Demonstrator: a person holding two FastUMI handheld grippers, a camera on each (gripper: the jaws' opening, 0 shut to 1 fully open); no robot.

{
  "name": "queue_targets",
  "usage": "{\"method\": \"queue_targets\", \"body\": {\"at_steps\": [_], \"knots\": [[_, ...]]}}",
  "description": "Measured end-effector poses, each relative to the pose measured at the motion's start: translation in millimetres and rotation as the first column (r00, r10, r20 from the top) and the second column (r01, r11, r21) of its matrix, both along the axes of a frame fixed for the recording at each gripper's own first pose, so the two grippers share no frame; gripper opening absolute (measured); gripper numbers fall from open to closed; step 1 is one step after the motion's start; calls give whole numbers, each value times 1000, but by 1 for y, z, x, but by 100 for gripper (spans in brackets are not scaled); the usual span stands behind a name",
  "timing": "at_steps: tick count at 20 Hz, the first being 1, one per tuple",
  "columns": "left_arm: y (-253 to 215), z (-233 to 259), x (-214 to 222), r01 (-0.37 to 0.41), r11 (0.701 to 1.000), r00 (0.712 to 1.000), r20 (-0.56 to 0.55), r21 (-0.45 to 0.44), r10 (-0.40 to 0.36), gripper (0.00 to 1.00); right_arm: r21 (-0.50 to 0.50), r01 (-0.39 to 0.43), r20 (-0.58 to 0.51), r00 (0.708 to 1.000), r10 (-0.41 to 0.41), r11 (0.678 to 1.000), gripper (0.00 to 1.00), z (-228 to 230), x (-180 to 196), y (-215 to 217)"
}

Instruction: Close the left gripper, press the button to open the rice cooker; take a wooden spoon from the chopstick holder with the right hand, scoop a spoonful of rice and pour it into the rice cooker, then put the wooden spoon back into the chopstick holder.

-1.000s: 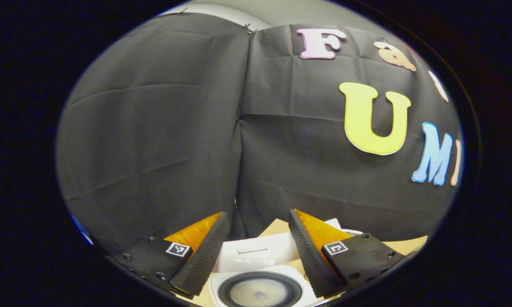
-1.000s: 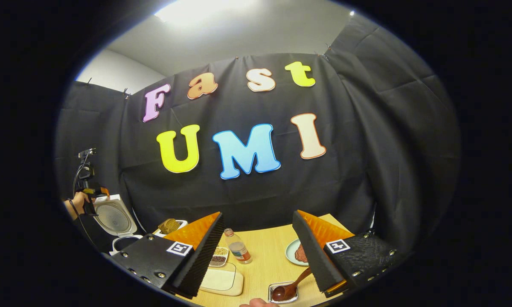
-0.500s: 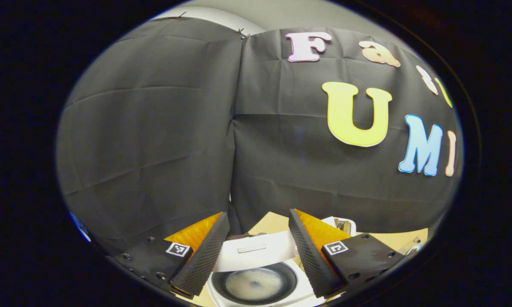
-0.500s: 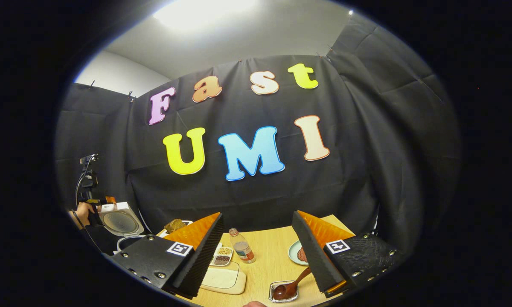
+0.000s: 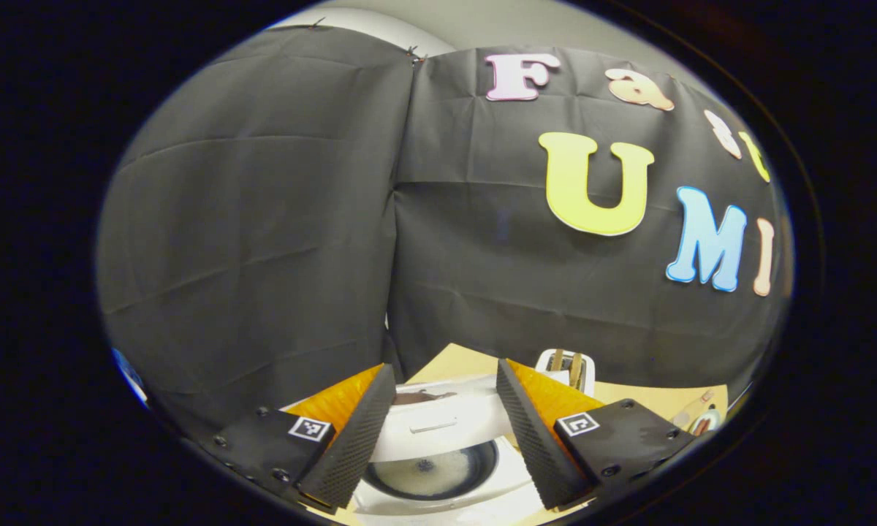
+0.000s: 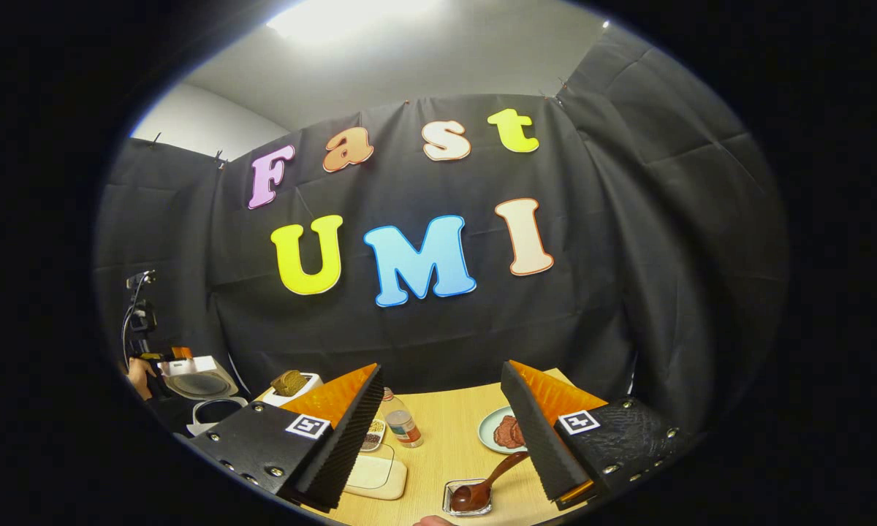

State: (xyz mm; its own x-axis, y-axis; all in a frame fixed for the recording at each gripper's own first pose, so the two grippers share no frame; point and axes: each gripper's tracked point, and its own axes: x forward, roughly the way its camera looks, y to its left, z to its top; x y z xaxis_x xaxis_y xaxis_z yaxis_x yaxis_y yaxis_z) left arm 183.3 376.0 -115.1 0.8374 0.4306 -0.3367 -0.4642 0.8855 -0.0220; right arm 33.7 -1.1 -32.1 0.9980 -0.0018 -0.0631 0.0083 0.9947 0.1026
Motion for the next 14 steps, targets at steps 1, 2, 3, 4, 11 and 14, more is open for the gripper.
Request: {"method": "queue_targets", "body": {"at_steps": [1,2,3,4,11,14], "knots": [[-5,-5,-6,5,1000,1000,-6,-4,-5,98,-2,5,1,1000,-5,1000,98,-1,-1,-2],[-11,-10,-12,8,1000,1000,-12,-1,-8,96,-4,10,0,1000,-10,1000,98,-1,-3,-3],[-14,-13,-15,9,1000,1000,-15,-4,-9,96,-5,14,-4,1000,-14,1000,98,-3,-3,-5],[-14,-13,-16,7,1000,1000,-12,-9,-7,96,-5,17,-9,1000,-17,1000,98,-5,-5,-6],[-27,-34,-30,3,998,1000,-14,-58,-4,96,-3,31,-16,999,-31,1000,98,-6,-10,-11],[-32,-47,-39,10,999,999,-41,-32,-11,96,-9,30,-15,999,-31,999,98,-5,-10,-11]]}}
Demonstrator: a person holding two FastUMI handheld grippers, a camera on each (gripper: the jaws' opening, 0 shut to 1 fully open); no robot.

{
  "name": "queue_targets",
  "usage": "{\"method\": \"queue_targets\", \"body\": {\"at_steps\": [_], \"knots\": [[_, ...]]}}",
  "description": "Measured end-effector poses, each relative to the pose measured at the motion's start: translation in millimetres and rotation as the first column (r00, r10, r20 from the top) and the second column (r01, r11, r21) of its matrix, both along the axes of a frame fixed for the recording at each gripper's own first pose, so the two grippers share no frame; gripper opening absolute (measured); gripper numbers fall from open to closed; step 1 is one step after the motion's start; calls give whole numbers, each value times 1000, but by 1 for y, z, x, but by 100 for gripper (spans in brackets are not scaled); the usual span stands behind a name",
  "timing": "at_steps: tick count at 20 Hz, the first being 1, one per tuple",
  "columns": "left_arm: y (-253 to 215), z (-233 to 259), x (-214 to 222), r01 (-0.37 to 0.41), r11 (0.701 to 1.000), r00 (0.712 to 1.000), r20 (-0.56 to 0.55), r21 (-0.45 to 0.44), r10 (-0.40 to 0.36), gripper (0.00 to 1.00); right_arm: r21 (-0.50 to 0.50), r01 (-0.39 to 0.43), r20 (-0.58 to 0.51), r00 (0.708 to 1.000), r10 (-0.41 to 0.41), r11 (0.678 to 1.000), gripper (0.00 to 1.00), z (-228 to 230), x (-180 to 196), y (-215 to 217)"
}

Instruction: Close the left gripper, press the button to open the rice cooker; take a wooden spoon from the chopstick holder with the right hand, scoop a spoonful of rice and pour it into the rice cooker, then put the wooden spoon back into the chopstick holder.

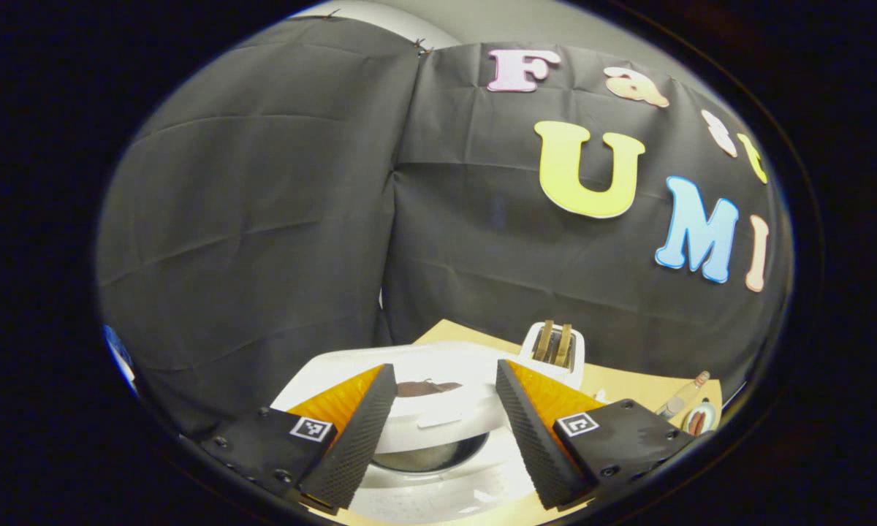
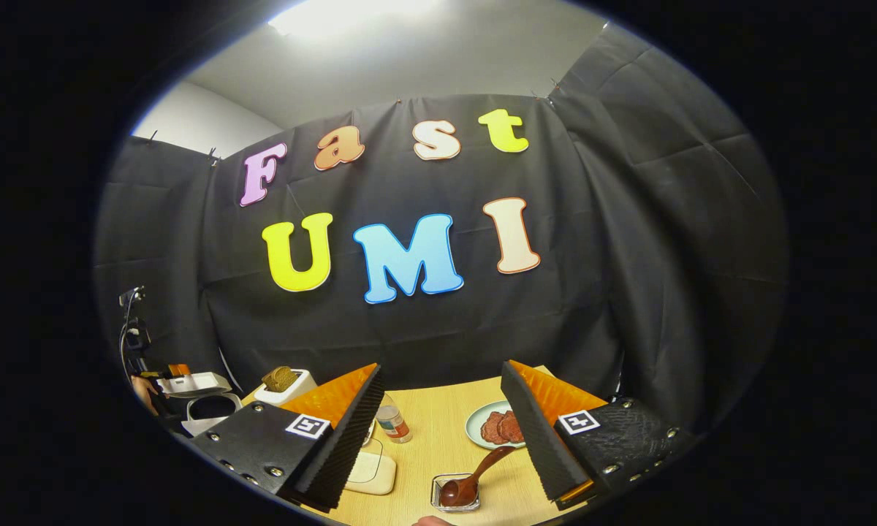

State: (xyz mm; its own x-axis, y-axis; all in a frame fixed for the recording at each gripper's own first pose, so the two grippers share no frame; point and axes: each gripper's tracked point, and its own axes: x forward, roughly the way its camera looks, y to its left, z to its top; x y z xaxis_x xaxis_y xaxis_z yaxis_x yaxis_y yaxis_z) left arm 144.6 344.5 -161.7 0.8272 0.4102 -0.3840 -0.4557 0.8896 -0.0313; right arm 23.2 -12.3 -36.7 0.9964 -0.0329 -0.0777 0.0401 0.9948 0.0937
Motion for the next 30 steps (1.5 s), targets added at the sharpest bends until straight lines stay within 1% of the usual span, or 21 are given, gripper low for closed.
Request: {"method": "queue_targets", "body": {"at_steps": [2,5,7,10,11,12,19,26,27,29,30], "knots": [[4,2,-7,-12,1000,1000,5,27,12,97,2,-3,-1,1000,3,1000,98,0,0,2],[6,-7,-13,-13,1000,1000,-11,5,14,98,2,-22,-5,1000,22,1000,98,-2,3,10],[4,-20,-16,-12,1000,999,-36,-28,11,99,-1,-34,-9,999,34,999,98,-3,5,15],[-1,-32,-21,15,1000,999,-49,-6,-15,99,-5,-51,-13,999,51,999,98,-4,5,23],[-3,-36,-25,17,1000,998,-55,-4,-17,98,-9,-54,-16,998,54,999,98,-6,5,24],[-4,-37,-24,20,1000,998,-58,-7,-20,96,-12,-55,-18,998,55,998,98,-6,5,24],[-11,-57,-24,23,1000,996,-87,-2,-23,96,-12,-37,-27,999,37,999,98,-10,0,19],[-16,-71,-28,32,999,996,-87,8,-31,96,-15,-28,-24,999,27,999,98,-7,-2,16],[-16,-72,-28,33,999,995,-94,6,-32,96,-15,-31,-27,999,31,999,98,-8,-2,17],[-19,-79,-29,38,999,992,-118,1,-37,99,-17,-35,-32,999,34,999,98,-10,-2,18],[-20,-85,-31,41,999,991,-126,2,-40,98,-17,-36,-32,999,35,999,98,-10,-3,19]]}}
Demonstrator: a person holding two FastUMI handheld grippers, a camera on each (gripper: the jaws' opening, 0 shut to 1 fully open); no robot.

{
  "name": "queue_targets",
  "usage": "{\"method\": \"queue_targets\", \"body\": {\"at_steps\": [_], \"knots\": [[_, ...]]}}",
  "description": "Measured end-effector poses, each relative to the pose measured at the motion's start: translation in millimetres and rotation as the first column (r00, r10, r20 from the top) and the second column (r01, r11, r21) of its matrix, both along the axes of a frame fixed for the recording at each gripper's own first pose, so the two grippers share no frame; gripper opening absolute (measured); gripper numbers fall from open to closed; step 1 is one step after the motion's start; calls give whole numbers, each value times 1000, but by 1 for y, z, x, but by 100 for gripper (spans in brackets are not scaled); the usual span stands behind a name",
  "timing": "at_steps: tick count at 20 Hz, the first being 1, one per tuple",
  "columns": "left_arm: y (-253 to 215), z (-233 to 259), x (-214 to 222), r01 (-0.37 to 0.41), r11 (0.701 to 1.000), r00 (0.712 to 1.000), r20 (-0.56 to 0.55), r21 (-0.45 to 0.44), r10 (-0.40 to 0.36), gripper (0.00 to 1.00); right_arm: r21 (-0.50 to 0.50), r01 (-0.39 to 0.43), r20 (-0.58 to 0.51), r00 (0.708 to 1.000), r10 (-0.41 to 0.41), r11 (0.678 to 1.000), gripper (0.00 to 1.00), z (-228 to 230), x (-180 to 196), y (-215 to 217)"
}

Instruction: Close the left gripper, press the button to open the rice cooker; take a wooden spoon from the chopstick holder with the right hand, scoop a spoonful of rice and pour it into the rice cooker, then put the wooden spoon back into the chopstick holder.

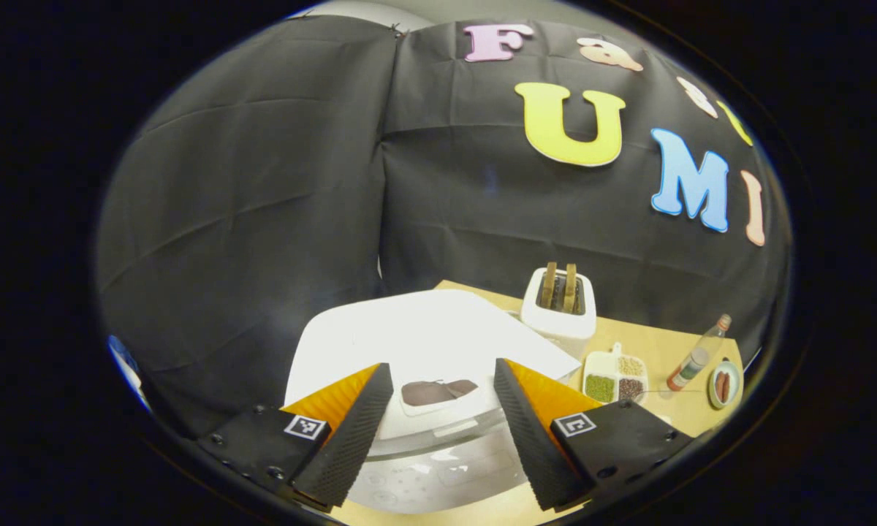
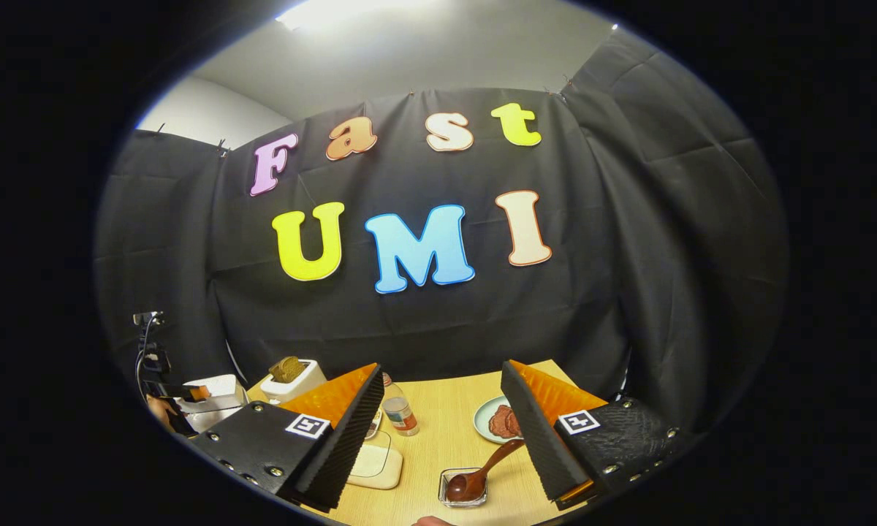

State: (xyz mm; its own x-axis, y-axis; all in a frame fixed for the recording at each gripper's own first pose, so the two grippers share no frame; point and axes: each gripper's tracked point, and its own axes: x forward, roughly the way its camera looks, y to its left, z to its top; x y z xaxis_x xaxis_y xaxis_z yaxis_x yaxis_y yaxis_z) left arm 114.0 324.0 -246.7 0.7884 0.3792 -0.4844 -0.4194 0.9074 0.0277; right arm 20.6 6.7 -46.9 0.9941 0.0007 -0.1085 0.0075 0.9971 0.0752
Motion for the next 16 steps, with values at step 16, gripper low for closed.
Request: {"method": "queue_targets", "body": {"at_steps": [16], "knots": [[-1,-28,0,14,1000,998,-67,3,-14,100,-2,13,-33,999,-13,1000,98,-11,-9,0]]}}
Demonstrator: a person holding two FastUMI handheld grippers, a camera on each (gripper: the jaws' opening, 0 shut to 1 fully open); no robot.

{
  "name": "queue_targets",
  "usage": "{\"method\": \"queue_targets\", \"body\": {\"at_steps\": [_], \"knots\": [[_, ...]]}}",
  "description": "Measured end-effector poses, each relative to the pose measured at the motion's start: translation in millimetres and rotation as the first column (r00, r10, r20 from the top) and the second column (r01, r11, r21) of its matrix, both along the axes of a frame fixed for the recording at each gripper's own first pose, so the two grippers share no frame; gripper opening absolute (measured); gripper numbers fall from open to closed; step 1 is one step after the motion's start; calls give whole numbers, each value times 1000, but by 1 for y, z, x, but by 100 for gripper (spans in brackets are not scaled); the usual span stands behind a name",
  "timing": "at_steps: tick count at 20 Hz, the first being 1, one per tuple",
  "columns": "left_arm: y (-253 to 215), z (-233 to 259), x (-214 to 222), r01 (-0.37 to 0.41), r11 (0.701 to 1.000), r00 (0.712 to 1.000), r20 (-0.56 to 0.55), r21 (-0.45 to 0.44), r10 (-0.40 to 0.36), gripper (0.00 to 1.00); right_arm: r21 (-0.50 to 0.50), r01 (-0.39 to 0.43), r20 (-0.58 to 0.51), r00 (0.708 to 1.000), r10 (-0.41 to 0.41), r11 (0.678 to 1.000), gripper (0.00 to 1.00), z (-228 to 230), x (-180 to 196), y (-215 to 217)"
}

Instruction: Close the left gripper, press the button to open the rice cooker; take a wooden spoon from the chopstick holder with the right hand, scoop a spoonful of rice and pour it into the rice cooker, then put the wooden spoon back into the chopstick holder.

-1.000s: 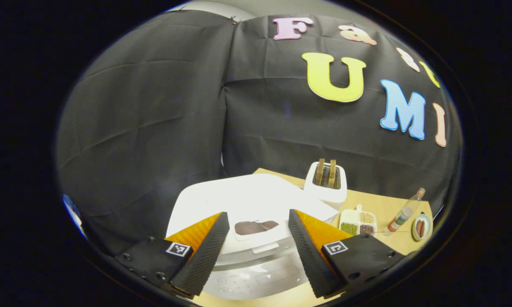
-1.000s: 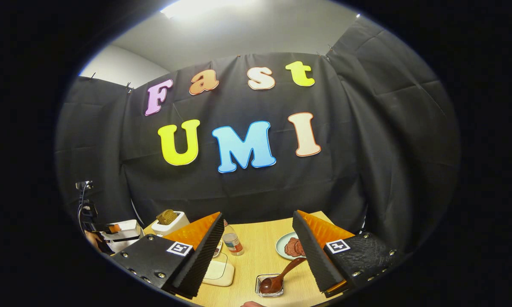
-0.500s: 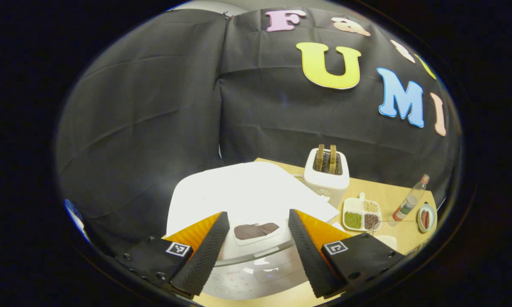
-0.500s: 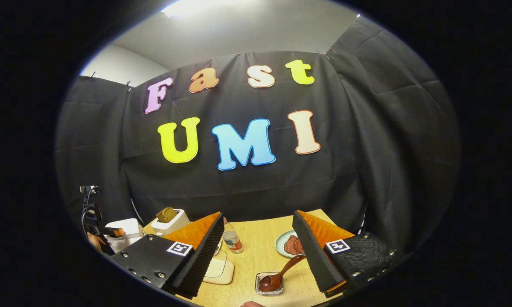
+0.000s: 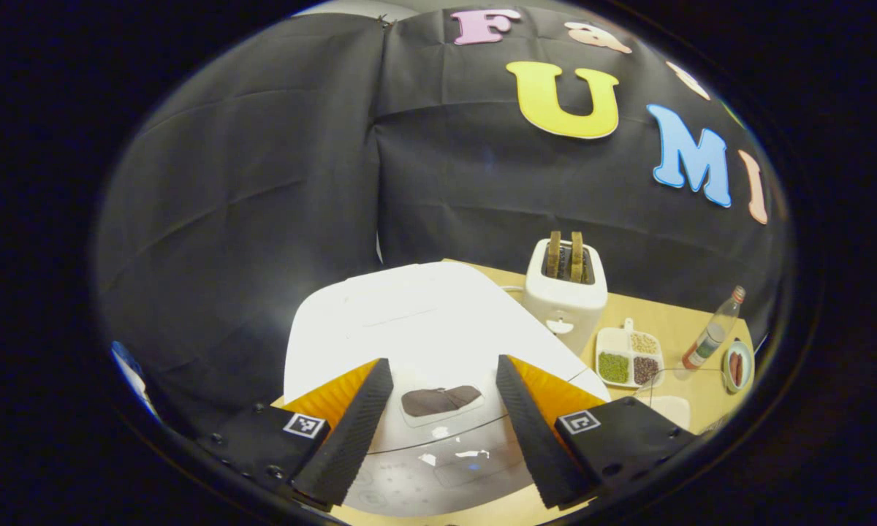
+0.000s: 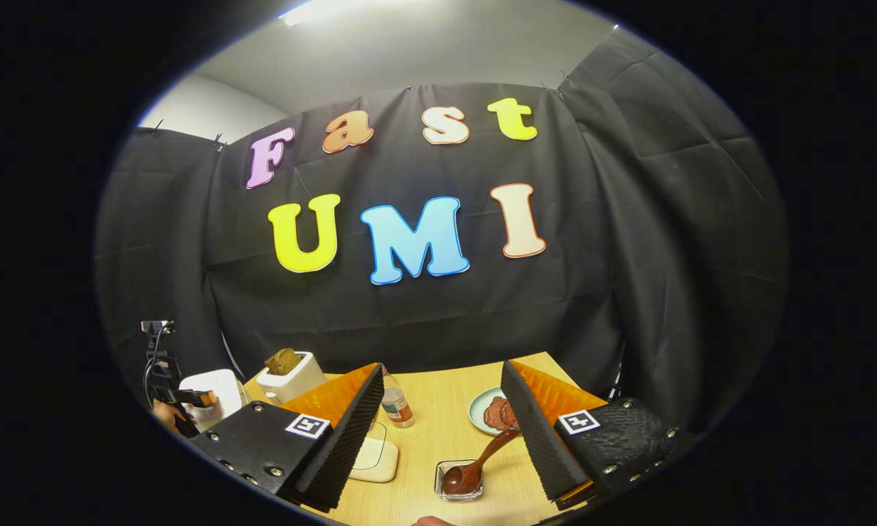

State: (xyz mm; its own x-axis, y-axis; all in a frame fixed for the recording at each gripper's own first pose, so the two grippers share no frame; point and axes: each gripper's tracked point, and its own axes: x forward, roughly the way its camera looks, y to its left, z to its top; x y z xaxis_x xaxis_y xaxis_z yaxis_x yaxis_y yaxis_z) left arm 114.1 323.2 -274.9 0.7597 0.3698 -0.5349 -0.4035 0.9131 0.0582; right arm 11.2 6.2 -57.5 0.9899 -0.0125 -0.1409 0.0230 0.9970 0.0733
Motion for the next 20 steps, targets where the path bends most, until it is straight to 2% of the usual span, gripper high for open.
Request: {"method": "queue_targets", "body": {"at_steps": [2,3,5,7,10,13,17,20], "knots": [[-4,7,0,35,999,999,5,-13,-35,96,0,-9,3,1000,9,1000,98,3,0,4],[-9,10,0,53,998,998,20,-38,-53,99,-3,-13,10,1000,13,1000,98,5,0,5],[-17,20,-4,77,997,996,50,-19,-76,98,-6,-17,17,1000,17,1000,98,9,2,7],[-41,56,-3,137,990,981,133,24,-139,96,6,-20,33,999,20,1000,98,17,3,12],[-90,124,-9,221,971,933,270,88,-237,97,-4,-27,51,998,27,1000,98,25,4,17],[-142,185,-29,268,960,879,387,82,-278,96,5,-5,70,998,5,1000,98,37,1,22],[-202,245,-55,331,942,821,474,63,-320,98,30,-3,108,994,0,1000,98,59,1,41],[-236,284,-82,371,926,780,520,65,-349,97,8,10,134,991,-11,1000,98,75,-5,50]]}}
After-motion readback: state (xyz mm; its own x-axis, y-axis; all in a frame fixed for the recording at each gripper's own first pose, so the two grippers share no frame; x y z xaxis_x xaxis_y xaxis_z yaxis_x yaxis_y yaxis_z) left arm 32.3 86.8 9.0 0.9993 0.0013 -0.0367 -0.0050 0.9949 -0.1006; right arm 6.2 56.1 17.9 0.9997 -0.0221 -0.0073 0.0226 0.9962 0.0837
